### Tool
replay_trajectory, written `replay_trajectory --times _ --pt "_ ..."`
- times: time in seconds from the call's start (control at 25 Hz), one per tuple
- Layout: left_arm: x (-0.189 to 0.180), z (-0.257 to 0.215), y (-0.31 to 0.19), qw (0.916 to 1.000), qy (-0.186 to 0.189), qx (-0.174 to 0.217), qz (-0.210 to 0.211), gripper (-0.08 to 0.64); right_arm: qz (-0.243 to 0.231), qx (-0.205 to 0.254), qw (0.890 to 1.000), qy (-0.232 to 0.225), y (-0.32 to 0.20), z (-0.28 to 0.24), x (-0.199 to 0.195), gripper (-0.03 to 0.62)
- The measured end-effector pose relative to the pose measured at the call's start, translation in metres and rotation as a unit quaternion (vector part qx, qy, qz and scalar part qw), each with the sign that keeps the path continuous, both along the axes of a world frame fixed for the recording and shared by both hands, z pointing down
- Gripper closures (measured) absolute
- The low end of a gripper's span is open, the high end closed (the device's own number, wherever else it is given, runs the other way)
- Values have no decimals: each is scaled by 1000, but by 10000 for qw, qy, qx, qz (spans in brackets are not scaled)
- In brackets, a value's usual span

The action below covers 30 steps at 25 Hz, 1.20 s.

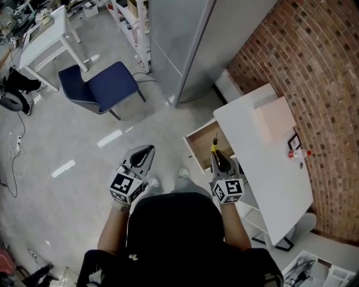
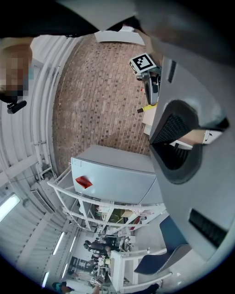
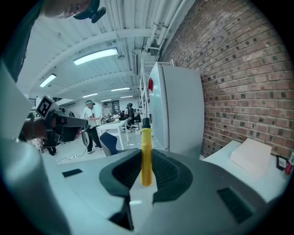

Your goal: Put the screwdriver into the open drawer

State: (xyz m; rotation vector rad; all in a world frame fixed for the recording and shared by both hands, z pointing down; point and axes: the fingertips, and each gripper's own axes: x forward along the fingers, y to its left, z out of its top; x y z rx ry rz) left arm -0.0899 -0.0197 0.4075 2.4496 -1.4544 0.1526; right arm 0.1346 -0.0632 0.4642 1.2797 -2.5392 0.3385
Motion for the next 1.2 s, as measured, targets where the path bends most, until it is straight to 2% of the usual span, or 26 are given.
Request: replay_trajectory --times 0.24,0.56,0.88,1.2 --pt "25 6 -17 9993 -130 -179 -312 557 -320 -307 9990 25 -27 30 20 515" --pt "26 32 -26 9948 -378 -645 -691 557 -595 -900 9941 122 -57 97 27 515" --pt "37 68 -26 9883 -442 -1088 -974 557 -621 -1705 9831 255 -73 185 38 515" --pt "40 99 -24 9812 -463 -1474 -1153 557 -341 -2434 9689 278 -88 265 46 515"
